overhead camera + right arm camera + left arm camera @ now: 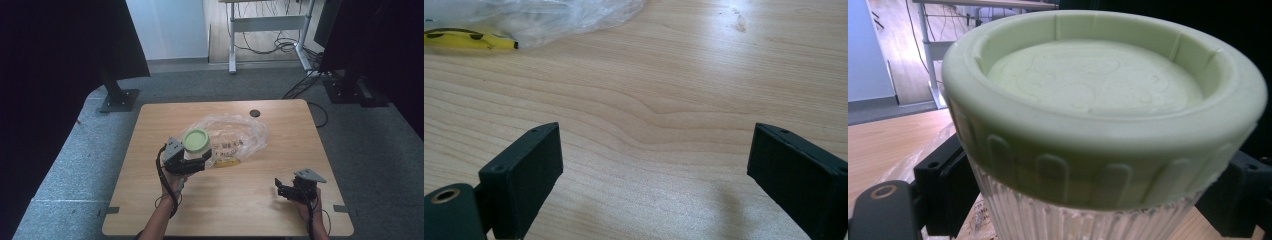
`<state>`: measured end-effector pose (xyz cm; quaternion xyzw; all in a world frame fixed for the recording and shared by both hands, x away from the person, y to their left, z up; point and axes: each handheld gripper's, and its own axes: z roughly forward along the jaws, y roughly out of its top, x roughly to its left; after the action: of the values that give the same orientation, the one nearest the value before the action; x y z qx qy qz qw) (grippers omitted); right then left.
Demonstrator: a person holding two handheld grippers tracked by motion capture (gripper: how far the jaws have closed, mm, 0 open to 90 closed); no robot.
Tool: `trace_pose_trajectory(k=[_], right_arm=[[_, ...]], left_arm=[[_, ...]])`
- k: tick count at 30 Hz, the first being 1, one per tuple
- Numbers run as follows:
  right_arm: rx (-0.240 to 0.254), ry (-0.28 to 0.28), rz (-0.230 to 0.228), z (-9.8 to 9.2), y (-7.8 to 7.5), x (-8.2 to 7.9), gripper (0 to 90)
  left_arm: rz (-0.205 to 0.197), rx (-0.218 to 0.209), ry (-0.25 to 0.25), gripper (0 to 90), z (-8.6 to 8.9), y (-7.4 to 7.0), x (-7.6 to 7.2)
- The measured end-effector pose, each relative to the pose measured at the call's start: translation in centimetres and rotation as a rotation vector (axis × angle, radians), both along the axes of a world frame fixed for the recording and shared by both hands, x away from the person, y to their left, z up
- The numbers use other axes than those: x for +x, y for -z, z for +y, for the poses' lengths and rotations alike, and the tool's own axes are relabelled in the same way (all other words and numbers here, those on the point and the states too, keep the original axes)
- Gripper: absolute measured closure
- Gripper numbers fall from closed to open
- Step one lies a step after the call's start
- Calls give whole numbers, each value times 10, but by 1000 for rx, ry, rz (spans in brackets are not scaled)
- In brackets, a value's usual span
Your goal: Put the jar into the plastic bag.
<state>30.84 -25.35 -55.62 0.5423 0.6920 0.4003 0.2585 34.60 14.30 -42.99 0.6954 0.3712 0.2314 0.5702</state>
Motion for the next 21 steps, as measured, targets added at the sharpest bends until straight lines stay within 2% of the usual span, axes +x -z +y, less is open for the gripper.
trace_pose_trajectory(k=[21], right_arm=[[-18,-7,-1,2,0,0,75]], left_arm=[[-21,2,10,116,-13,-6,13]])
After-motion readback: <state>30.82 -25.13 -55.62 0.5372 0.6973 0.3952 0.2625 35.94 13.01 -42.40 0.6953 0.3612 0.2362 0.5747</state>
